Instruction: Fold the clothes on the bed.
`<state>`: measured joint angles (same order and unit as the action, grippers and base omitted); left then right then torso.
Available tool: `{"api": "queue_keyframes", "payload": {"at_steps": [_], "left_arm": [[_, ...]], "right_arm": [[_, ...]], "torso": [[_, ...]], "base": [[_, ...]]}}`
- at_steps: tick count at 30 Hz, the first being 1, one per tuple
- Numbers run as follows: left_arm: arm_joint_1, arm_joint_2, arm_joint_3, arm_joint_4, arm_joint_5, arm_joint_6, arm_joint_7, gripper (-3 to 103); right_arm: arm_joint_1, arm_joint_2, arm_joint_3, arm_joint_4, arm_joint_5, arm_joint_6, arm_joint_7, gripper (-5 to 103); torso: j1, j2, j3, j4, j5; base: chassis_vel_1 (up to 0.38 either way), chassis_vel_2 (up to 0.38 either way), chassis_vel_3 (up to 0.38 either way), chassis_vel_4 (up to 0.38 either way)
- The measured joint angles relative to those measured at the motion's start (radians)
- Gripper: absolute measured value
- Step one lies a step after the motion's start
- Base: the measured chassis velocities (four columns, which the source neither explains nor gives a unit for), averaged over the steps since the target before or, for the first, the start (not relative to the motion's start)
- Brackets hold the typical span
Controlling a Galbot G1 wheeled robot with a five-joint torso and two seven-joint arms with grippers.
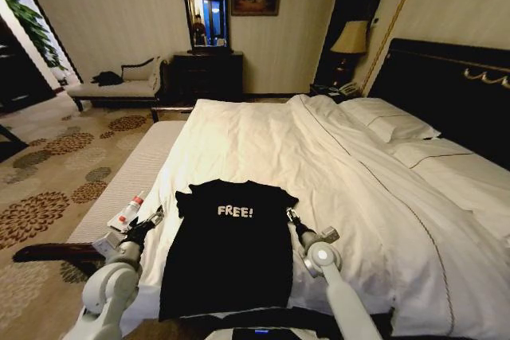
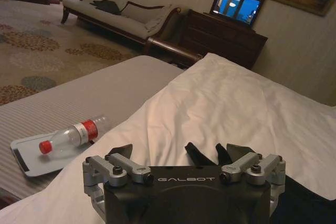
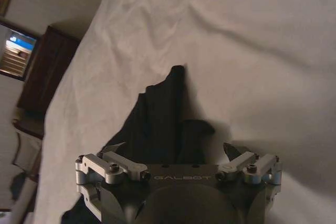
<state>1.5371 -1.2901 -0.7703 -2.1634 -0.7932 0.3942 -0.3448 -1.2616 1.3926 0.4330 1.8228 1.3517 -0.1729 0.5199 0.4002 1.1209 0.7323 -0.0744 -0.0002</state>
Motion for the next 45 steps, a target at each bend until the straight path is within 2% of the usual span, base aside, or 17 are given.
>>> {"api": "queue_keyframes", "payload": {"at_steps": [6, 9, 11, 13, 15, 20, 21, 23, 24, 25, 28, 29, 31, 34, 45], "left_arm": [[0.008, -0.008, 0.006, -0.008, 0.006, 0.000, -0.003, 100], [0.006, -0.003, 0.007, -0.006, 0.006, -0.001, -0.004, 100], [0.005, -0.001, 0.007, -0.004, 0.005, -0.001, -0.005, 100], [0.003, 0.001, 0.007, -0.001, 0.005, -0.002, -0.012, 100], [0.001, 0.001, 0.008, 0.001, 0.004, -0.003, -0.015, 100], [-0.006, -0.002, 0.011, 0.008, 0.002, -0.003, -0.020, 100], [-0.006, -0.002, 0.011, 0.008, 0.002, -0.003, -0.020, 100], [-0.008, -0.002, 0.011, 0.013, 0.001, -0.003, -0.021, 100], [-0.009, -0.001, 0.012, 0.015, 0.001, -0.003, -0.021, 100], [-0.010, 0.000, 0.012, 0.017, 0.001, -0.003, -0.021, 100], [-0.012, 0.000, 0.013, 0.021, 0.001, -0.003, -0.021, 100], [-0.015, 0.000, 0.014, 0.026, 0.001, -0.003, -0.021, 100], [-0.015, 0.000, 0.014, 0.026, 0.001, -0.003, -0.021, 100], [-0.017, -0.001, 0.015, 0.031, 0.001, -0.003, -0.022, 100], [-0.016, -0.003, 0.016, 0.036, 0.004, -0.005, -0.023, 100]], "right_arm": [[0.019, 0.024, 0.010, -0.044, 0.002, 0.015, -0.025, 102], [0.029, 0.029, 0.019, -0.065, 0.000, 0.026, -0.029, 88], [0.032, 0.029, 0.021, -0.071, 0.000, 0.030, -0.030, 88], [0.037, 0.030, 0.024, -0.082, -0.002, 0.036, -0.034, 77], [0.042, 0.031, 0.025, -0.089, -0.002, 0.040, -0.037, 77], [0.061, 0.039, 0.026, -0.111, -0.003, 0.052, -0.041, 49], [0.061, 0.039, 0.026, -0.111, -0.003, 0.052, -0.041, 49], [0.064, 0.043, 0.027, -0.116, -0.003, 0.059, -0.041, 38], [0.065, 0.045, 0.028, -0.116, -0.004, 0.062, -0.041, 38], [0.064, 0.047, 0.028, -0.116, -0.004, 0.063, -0.041, 33], [0.061, 0.049, 0.029, -0.114, -0.004, 0.064, -0.041, 27], [0.056, 0.051, 0.029, -0.109, -0.006, 0.066, -0.041, 17], [0.055, 0.051, 0.030, -0.108, -0.007, 0.066, -0.041, 17], [0.048, 0.052, 0.035, -0.096, -0.011, 0.073, -0.041, 3], [0.005, 0.051, 0.047, -0.037, -0.050, 0.112, -0.061, 0]], "torso": [[0.000, 0.000, 0.000, 0.0002, 0.0002], [0.000, 0.000, 0.000, 0.0001, 0.0001], [0.000, 0.000, 0.000, 0.0001, 0.0001], [0.000, 0.000, 0.000, 0.0001, 0.0001], [0.000, 0.000, 0.000, 0.0001, 0.0001], [0.000, 0.000, 0.000, 0.0001, 0.0001], [0.000, 0.000, 0.000, 0.0001, 0.0001], [0.000, 0.000, 0.000, 0.0001, 0.0001], [0.000, 0.000, 0.000, 0.0001, 0.0001], [0.000, 0.000, 0.000, 0.0001, 0.0001], [0.000, 0.000, 0.000, 0.0001, 0.0001], [0.000, 0.000, 0.000, 0.0001, 0.0001], [0.000, 0.000, 0.000, 0.0001, 0.0001], [0.000, 0.000, 0.000, 0.0001, 0.0001], [0.000, 0.000, 0.000, 0.0001, 0.0002]], "base": [[0.000, 0.000, 0.000, 0.000], [0.000, 0.000, 0.000, 0.000], [0.000, 0.000, 0.000, 0.000], [0.000, 0.000, 0.000, 0.000], [0.000, 0.000, 0.000, 0.000], [0.000, 0.000, 0.000, 0.000], [0.000, 0.000, 0.000, 0.000], [0.000, 0.000, 0.000, 0.000], [0.000, 0.000, 0.000, 0.000], [0.000, 0.000, 0.000, 0.000], [0.000, 0.000, 0.000, 0.000], [0.000, 0.000, 0.000, 0.000], [0.000, 0.000, 0.000, 0.000], [0.000, 0.000, 0.000, 0.000], [0.000, 0.000, 0.000, 0.000]]}}
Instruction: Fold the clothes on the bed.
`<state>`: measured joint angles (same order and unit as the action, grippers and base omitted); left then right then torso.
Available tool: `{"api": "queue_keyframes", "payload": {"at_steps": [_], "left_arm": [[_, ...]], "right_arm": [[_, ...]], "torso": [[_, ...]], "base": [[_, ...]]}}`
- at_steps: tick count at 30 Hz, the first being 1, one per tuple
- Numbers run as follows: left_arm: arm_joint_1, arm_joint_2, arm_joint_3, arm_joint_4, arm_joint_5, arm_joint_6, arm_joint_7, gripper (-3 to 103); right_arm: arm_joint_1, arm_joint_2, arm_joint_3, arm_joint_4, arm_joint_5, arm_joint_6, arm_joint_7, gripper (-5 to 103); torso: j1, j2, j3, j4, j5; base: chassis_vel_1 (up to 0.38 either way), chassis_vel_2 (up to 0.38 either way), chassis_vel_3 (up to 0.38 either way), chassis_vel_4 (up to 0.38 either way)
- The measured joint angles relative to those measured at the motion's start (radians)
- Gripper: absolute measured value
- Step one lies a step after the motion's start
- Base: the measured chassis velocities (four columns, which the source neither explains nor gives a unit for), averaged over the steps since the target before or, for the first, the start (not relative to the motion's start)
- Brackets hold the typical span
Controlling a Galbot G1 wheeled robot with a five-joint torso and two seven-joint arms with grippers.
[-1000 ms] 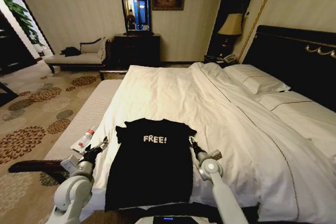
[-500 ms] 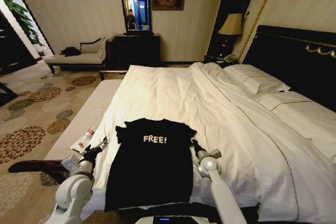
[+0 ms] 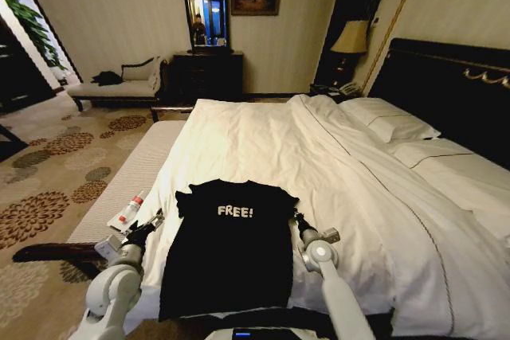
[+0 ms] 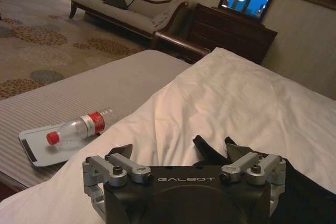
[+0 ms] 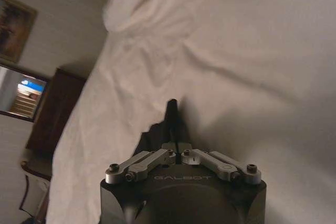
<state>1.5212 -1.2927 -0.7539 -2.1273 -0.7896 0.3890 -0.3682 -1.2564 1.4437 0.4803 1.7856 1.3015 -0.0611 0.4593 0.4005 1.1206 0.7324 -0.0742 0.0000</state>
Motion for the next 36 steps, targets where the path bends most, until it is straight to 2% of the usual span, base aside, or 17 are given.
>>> {"api": "queue_keyframes", "payload": {"at_steps": [3, 8, 13, 14, 16, 18, 19, 20, 21, 22, 23, 25, 29, 31, 35, 36], "left_arm": [[0.000, -0.007, 0.004, 0.004, 0.002, -0.001, 0.000, 100], [-0.002, -0.015, 0.010, 0.007, 0.005, -0.001, 0.000, 100], [-0.001, -0.019, 0.012, 0.008, 0.006, -0.001, 0.000, 100], [0.000, -0.019, 0.011, 0.009, 0.006, -0.001, 0.000, 100], [0.001, -0.018, 0.010, 0.010, 0.006, -0.002, 0.000, 100], [0.003, -0.016, 0.008, 0.012, 0.006, -0.002, 0.000, 100], [0.003, -0.016, 0.008, 0.012, 0.006, -0.002, 0.000, 100], [0.003, -0.016, 0.007, 0.014, 0.006, -0.003, 0.000, 100], [0.003, -0.016, 0.007, 0.016, 0.006, -0.003, 0.000, 100], [0.002, -0.016, 0.007, 0.019, 0.007, -0.003, 0.000, 100], [0.001, -0.017, 0.008, 0.021, 0.008, -0.003, 0.000, 100], [-0.001, -0.018, 0.009, 0.023, 0.010, -0.003, 0.000, 100], [-0.005, -0.021, 0.016, 0.031, 0.016, -0.003, 0.000, 100], [-0.006, -0.022, 0.017, 0.032, 0.017, -0.003, 0.000, 100], [-0.007, -0.022, 0.022, 0.033, 0.020, -0.002, -0.002, 100], [-0.007, -0.022, 0.022, 0.033, 0.020, -0.002, -0.002, 100]], "right_arm": [[-0.071, 0.005, -0.022, 0.067, -0.044, 0.043, -0.028, 0], [-0.102, 0.023, -0.045, 0.085, -0.086, 0.069, -0.034, 0], [-0.120, 0.032, -0.070, 0.073, -0.156, 0.079, -0.002, -1], [-0.121, 0.033, -0.074, 0.065, -0.160, 0.079, 0.020, 8], [-0.121, 0.035, -0.076, 0.062, -0.160, 0.079, 0.041, 8], [-0.116, 0.038, -0.076, 0.057, -0.158, 0.080, 0.097, 19], [-0.116, 0.038, -0.076, 0.057, -0.158, 0.080, 0.097, 19], [-0.106, 0.042, -0.073, 0.053, -0.155, 0.085, 0.147, 25], [-0.099, 0.044, -0.069, 0.052, -0.151, 0.088, 0.176, 25], [-0.083, 0.047, -0.057, 0.050, -0.137, 0.093, 0.242, 36], [-0.071, 0.048, -0.048, 0.048, -0.125, 0.095, 0.277, 41], [-0.060, 0.048, -0.039, 0.047, -0.113, 0.097, 0.300, 41], [-0.005, 0.027, -0.003, 0.041, -0.030, 0.095, 0.328, 63], [0.004, 0.021, 0.000, 0.040, -0.013, 0.089, 0.325, 63], [0.045, 0.004, -0.005, 0.012, 0.041, 0.059, 0.284, 85], [0.045, 0.004, -0.005, 0.012, 0.041, 0.059, 0.284, 85]], "torso": [[0.000, 0.000, 0.000, -0.0002, 0.0000], [0.000, 0.000, 0.000, -0.0001, -0.0002], [0.000, 0.000, 0.000, -0.0001, 0.0000], [0.000, 0.000, 0.000, -0.0001, 0.0000], [0.000, 0.000, 0.000, -0.0001, -0.0001], [0.000, 0.000, 0.000, -0.0001, -0.0001], [0.000, 0.000, 0.000, -0.0001, -0.0001], [0.000, 0.000, 0.000, 0.0000, 0.0000], [0.000, 0.000, 0.000, 0.0000, 0.0000], [0.000, 0.000, 0.000, 0.0001, -0.0001], [0.000, 0.000, 0.000, 0.0000, 0.0001], [0.000, 0.000, 0.000, 0.0000, -0.0001], [0.000, 0.000, 0.000, -0.0001, 0.0000], [0.000, 0.000, 0.000, -0.0002, -0.0001], [0.000, 0.000, 0.000, -0.0002, 0.0000], [0.000, 0.000, 0.000, -0.0002, 0.0000]], "base": [[0.000, 0.000, 0.000, 0.000], [0.000, 0.000, 0.000, 0.000], [0.000, 0.000, 0.000, 0.000], [0.000, 0.000, 0.000, 0.000], [0.000, 0.000, 0.000, 0.000], [0.000, 0.000, 0.000, 0.000], [0.000, 0.000, 0.000, 0.000], [0.000, 0.000, 0.000, 0.000], [0.000, 0.000, 0.000, 0.000], [0.000, 0.000, 0.000, 0.000], [0.000, 0.000, 0.000, 0.000], [0.000, 0.000, 0.000, 0.000], [0.000, 0.000, 0.000, 0.000], [0.000, 0.000, 0.000, 0.000], [0.000, 0.000, 0.000, 0.000], [0.000, 0.000, 0.000, 0.000]]}}
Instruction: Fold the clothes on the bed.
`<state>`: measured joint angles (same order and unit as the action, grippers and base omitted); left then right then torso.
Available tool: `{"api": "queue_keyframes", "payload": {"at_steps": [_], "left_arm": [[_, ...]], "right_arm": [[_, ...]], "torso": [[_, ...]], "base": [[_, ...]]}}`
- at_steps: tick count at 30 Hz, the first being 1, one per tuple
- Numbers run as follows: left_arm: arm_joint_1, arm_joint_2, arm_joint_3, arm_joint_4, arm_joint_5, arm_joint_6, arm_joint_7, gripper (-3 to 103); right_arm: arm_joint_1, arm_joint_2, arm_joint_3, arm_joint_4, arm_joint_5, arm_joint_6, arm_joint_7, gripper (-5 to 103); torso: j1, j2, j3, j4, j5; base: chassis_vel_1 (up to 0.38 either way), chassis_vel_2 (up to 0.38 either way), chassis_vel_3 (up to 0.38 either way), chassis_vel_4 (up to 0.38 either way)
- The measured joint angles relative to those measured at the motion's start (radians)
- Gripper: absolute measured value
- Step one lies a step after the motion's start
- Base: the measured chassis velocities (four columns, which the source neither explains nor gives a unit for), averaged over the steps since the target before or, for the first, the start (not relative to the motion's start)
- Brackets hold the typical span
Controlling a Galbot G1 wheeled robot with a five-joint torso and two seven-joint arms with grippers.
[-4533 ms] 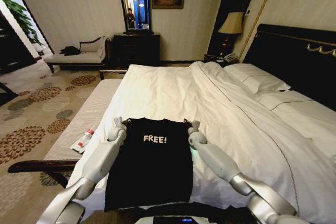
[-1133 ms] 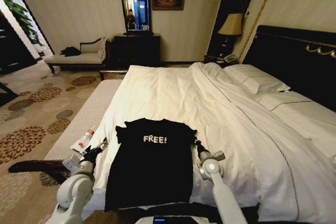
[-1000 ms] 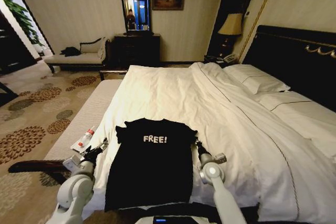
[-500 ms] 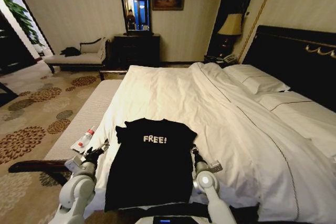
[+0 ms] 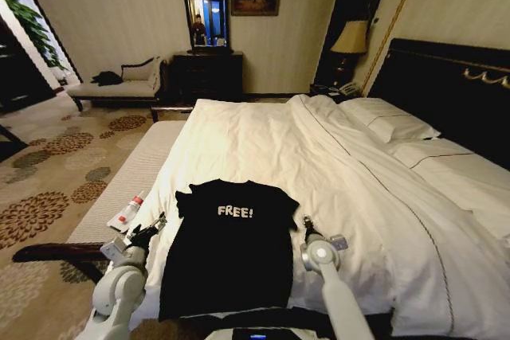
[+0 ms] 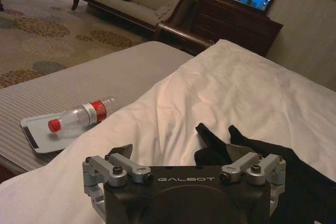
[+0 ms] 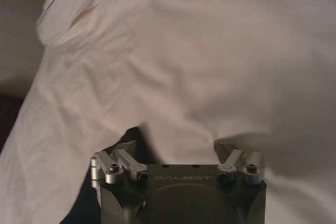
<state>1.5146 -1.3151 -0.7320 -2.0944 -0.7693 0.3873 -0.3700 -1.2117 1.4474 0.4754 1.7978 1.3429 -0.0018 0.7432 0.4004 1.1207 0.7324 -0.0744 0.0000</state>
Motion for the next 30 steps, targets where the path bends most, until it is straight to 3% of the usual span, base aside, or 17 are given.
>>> {"api": "queue_keyframes", "payload": {"at_steps": [1, 4, 12, 14, 16, 24, 25, 30], "left_arm": [[0.000, 0.000, 0.000, 0.000, 0.000, 0.000, 0.000, 100], [0.001, 0.003, -0.002, 0.002, 0.000, 0.001, -0.001, 100], [-0.006, 0.019, 0.003, 0.012, -0.002, 0.001, -0.001, 100], [-0.008, 0.028, 0.003, 0.017, -0.004, 0.000, -0.001, 100], [-0.009, 0.030, 0.003, 0.019, -0.005, 0.000, -0.001, 100], [-0.019, 0.034, 0.008, 0.031, -0.010, -0.005, 0.001, 100], [-0.019, 0.034, 0.008, 0.031, -0.010, -0.005, 0.001, 100], [-0.024, 0.031, 0.012, 0.040, -0.008, -0.008, 0.002, 100]], "right_arm": [[0.003, -0.001, -0.002, -0.003, 0.002, -0.003, -0.007, 85], [0.036, -0.014, -0.025, -0.037, 0.010, -0.031, -0.079, 99], [0.106, -0.045, -0.052, -0.182, -0.047, -0.042, -0.194, 103], [0.131, -0.054, -0.054, -0.225, -0.065, -0.041, -0.216, 94], [0.134, -0.056, -0.054, -0.229, -0.067, -0.040, -0.218, 94], [0.142, -0.060, -0.057, -0.239, -0.079, -0.021, -0.241, 62], [0.142, -0.060, -0.057, -0.239, -0.079, -0.021, -0.241, 62], [0.144, -0.066, -0.076, -0.255, -0.127, 0.002, -0.320, 40]], "torso": [[0.000, 0.000, 0.000, 0.0000, 0.0000], [0.000, 0.000, 0.000, 0.0001, 0.0000], [0.000, 0.000, 0.000, 0.0000, -0.0001], [0.000, 0.000, 0.000, 0.0002, 0.0000], [0.000, 0.000, 0.000, 0.0002, 0.0000], [0.000, 0.000, 0.000, 0.0000, 0.0000], [0.000, 0.000, 0.000, 0.0000, 0.0000], [0.000, 0.000, 0.000, 0.0001, 0.0000]], "base": [[0.000, 0.000, 0.000, 0.000], [0.000, 0.000, 0.000, 0.000], [0.000, 0.000, 0.000, 0.000], [0.000, 0.000, 0.000, 0.000], [0.000, 0.000, 0.000, 0.000], [0.000, 0.000, 0.000, 0.000], [0.000, 0.000, 0.000, 0.000], [0.000, 0.000, 0.000, 0.000]]}}
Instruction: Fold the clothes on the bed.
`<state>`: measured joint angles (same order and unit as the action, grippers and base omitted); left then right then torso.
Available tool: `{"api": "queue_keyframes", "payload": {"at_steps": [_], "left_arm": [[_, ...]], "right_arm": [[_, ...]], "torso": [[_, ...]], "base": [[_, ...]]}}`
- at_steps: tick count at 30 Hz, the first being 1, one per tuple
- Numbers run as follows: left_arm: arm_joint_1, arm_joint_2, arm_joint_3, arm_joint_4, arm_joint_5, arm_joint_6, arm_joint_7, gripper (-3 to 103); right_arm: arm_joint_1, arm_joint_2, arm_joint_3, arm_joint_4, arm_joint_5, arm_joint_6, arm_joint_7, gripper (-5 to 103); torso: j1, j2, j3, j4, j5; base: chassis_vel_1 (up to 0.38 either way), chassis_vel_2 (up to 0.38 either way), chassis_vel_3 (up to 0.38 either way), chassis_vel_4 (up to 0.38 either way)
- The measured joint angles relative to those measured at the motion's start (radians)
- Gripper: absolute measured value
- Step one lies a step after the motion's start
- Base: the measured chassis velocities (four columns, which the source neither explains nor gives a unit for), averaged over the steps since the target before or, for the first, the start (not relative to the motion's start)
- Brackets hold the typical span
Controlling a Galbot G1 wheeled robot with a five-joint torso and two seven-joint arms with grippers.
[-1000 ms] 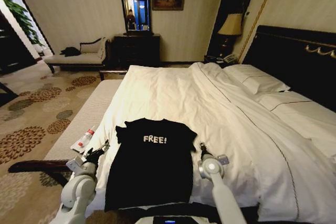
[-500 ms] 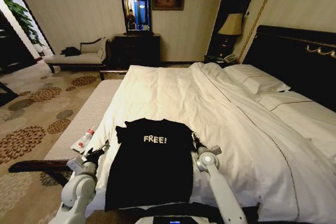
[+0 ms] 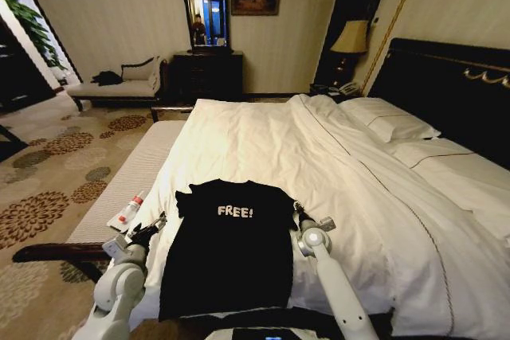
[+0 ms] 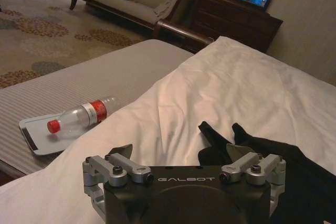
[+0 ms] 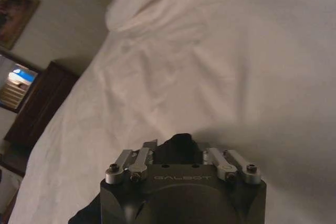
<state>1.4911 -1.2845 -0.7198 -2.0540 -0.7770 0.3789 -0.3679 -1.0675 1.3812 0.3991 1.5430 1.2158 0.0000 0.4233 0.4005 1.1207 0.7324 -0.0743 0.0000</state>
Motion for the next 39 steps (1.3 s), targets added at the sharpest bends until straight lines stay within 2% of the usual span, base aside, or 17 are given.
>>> {"api": "queue_keyframes", "payload": {"at_steps": [1, 3, 6, 7, 10, 15, 23, 26, 32, 34, 35, 38, 39], "left_arm": [[0.000, 0.000, 0.000, 0.002, 0.000, -0.001, 0.000, 100], [-0.001, 0.000, 0.000, 0.002, 0.000, -0.001, 0.000, 100], [-0.003, -0.001, 0.000, 0.007, 0.000, -0.004, 0.001, 100], [-0.003, -0.001, 0.000, 0.007, 0.000, -0.004, 0.001, 100], [-0.005, -0.002, 0.000, 0.011, 0.000, -0.004, 0.001, 100], [-0.008, -0.005, 0.002, 0.018, 0.000, -0.005, 0.001, 100], [-0.009, -0.016, 0.005, 0.023, 0.004, -0.006, 0.002, 100], [-0.008, -0.016, 0.004, 0.024, 0.004, -0.006, 0.002, 100], [-0.004, -0.008, -0.009, 0.025, 0.004, -0.008, 0.002, 100], [-0.004, -0.008, -0.010, 0.029, 0.003, -0.011, 0.002, 100], [-0.004, -0.008, -0.010, 0.029, 0.003, -0.011, 0.002, 100], [-0.007, -0.012, -0.005, 0.037, 0.005, -0.013, 0.002, 100], [-0.009, -0.014, -0.003, 0.039, 0.006, -0.013, 0.002, 100]], "right_arm": [[0.000, -0.001, -0.004, -0.001, -0.010, 0.006, -0.007, 35], [0.001, -0.002, -0.006, -0.001, -0.015, 0.009, -0.011, 35], [0.001, -0.006, -0.022, 0.004, -0.049, 0.033, -0.041, 19], [0.001, -0.006, -0.022, 0.004, -0.049, 0.033, -0.041, 19], [0.001, -0.008, -0.042, 0.008, -0.063, 0.040, -0.053, 3], [0.000, -0.008, -0.096, 0.013, -0.122, 0.068, -0.096, 0], [0.020, 0.012, -0.242, -0.021, -0.207, 0.125, -0.174, 0], [0.033, 0.022, -0.271, -0.042, -0.226, 0.137, -0.181, 0], [0.049, 0.041, -0.330, -0.073, -0.324, 0.156, -0.185, 2], [0.030, 0.030, -0.343, -0.032, -0.340, 0.173, -0.209, 13], [0.030, 0.030, -0.343, -0.032, -0.340, 0.173, -0.209, 13], [-0.016, 0.005, -0.356, 0.076, -0.329, 0.199, -0.245, 29], [-0.030, 0.000, -0.354, 0.112, -0.315, 0.205, -0.253, 29]], "torso": [[0.000, 0.000, 0.000, 0.0000, 0.0000], [0.000, 0.000, 0.000, 0.0001, 0.0000], [0.000, 0.000, 0.000, 0.0000, 0.0000], [0.000, 0.000, 0.000, 0.0000, 0.0000], [0.000, 0.000, 0.000, 0.0000, 0.0000], [0.000, 0.000, 0.000, 0.0000, -0.0001], [0.000, 0.000, 0.000, 0.0001, -0.0001], [0.000, 0.000, 0.000, 0.0001, -0.0002], [0.000, 0.000, 0.000, 0.0001, -0.0001], [0.000, 0.000, 0.000, 0.0000, -0.0001], [0.000, 0.000, 0.000, 0.0000, -0.0001], [0.000, 0.000, 0.000, 0.0000, -0.0001], [0.000, 0.000, 0.000, 0.0000, -0.0001]], "base": [[0.000, 0.000, 0.000, 0.000], [0.000, 0.000, 0.000, 0.000], [0.000, 0.000, 0.000, 0.000], [0.000, 0.000, 0.000, 0.000], [0.000, 0.000, 0.000, 0.000], [0.000, 0.000, 0.000, 0.000], [0.000, 0.000, 0.000, 0.000], [0.000, 0.000, 0.000, 0.000], [0.000, 0.000, 0.000, 0.000], [0.000, 0.000, 0.000, 0.000], [0.000, 0.000, 0.000, 0.000], [0.000, 0.000, 0.000, 0.000], [0.000, 0.000, 0.000, 0.000]]}}
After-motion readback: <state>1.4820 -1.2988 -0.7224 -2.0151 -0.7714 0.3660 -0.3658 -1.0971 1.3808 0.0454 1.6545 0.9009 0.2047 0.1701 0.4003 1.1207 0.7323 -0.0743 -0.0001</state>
